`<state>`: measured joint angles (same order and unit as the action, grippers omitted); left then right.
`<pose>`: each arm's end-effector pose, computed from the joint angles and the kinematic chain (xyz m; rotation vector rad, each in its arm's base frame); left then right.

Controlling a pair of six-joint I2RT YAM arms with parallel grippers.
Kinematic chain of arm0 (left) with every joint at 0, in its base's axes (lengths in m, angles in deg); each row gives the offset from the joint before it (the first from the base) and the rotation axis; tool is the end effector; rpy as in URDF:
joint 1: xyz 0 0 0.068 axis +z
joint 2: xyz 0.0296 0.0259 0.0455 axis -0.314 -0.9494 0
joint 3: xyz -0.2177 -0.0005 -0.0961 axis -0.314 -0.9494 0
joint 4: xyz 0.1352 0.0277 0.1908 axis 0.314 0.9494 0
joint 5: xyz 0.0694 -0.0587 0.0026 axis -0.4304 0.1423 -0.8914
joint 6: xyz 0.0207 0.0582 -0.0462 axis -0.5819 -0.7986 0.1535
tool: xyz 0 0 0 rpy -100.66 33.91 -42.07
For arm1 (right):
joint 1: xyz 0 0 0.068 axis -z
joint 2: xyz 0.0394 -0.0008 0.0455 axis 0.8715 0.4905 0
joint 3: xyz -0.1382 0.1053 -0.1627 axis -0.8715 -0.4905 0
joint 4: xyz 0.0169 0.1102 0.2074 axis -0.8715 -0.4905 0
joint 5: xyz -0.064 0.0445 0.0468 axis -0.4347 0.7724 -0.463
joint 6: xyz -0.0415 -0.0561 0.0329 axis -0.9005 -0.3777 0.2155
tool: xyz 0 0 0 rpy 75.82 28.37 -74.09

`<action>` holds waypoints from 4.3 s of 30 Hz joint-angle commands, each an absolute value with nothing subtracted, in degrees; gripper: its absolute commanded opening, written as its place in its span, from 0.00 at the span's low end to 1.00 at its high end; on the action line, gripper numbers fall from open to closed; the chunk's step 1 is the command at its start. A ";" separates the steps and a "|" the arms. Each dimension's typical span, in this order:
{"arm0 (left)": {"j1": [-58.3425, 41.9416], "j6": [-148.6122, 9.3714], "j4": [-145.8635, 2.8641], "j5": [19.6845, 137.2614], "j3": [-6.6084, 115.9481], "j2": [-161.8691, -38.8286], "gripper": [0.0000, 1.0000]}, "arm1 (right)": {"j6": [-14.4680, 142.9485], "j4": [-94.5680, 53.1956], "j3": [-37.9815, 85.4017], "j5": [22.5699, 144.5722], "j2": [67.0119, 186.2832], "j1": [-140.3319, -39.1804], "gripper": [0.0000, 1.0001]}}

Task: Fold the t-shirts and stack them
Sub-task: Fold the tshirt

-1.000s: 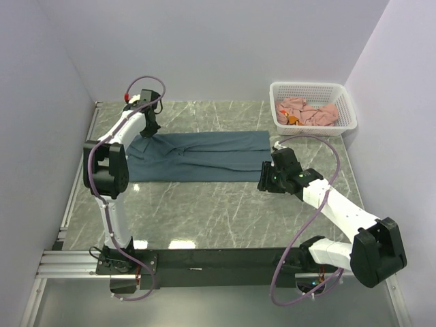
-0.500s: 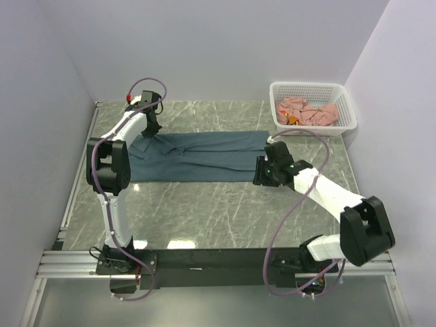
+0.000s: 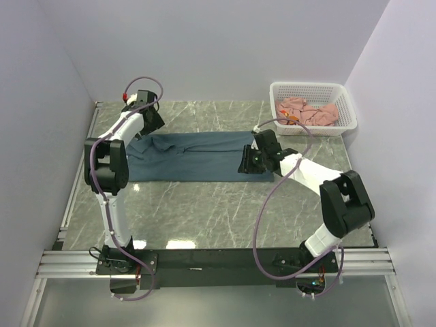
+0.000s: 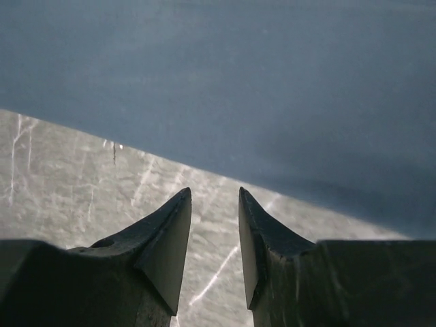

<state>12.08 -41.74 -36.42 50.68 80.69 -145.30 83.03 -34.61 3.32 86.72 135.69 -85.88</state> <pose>0.4361 -0.0256 0.1723 -0.8288 2.3131 0.0903 0.2869 0.1489 0.1613 -0.0799 2.5114 0.6131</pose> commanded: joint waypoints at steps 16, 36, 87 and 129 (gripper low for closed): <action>28.74 -32.68 -39.50 54.29 39.40 -109.15 0.93 | 92.49 -30.90 -6.90 84.63 127.23 -74.26 0.55; 34.03 -37.25 -44.43 64.59 32.26 -106.60 0.86 | 103.12 -18.27 -20.54 94.47 127.13 -61.07 0.64; 41.76 -34.09 -36.79 61.33 26.28 -110.73 0.09 | 95.57 -33.28 -19.84 89.29 123.35 -56.76 0.00; 48.62 -31.80 -34.51 58.53 21.79 -104.48 0.07 | 92.41 -32.22 -20.46 92.63 122.21 -56.59 0.06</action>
<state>47.29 -31.97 -38.22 65.13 23.06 -105.17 93.52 -32.60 -20.40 95.07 123.67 -57.21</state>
